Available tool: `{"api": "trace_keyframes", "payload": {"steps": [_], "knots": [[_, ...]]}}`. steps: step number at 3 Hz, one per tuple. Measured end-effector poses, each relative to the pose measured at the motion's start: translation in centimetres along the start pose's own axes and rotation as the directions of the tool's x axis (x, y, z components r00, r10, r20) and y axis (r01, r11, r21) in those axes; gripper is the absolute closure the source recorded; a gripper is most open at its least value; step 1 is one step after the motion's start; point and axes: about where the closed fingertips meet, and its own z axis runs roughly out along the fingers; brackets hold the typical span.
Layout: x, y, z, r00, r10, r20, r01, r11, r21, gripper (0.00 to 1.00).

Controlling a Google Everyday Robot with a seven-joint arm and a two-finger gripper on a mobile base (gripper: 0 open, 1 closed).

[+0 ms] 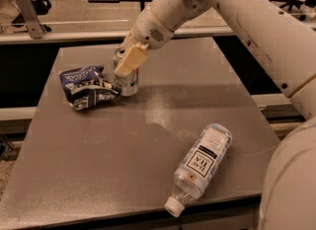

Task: Move 7up can near blue chip bag

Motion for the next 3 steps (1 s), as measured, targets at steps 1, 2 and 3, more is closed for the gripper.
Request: {"api": "trace_keyframes", "payload": {"steps": [1,2,3], "knots": [[-0.3,0.6,0.9,1.000,-0.012,-0.001,0.012,0.9997,-0.024,0.59],[-0.1,0.9,1.7,0.999,-0.022,-0.023,0.021,0.9991,-0.036,0.35],[0.4,1.1,2.2,0.998,-0.030,-0.046,0.028,0.9985,-0.046,0.12]]}}
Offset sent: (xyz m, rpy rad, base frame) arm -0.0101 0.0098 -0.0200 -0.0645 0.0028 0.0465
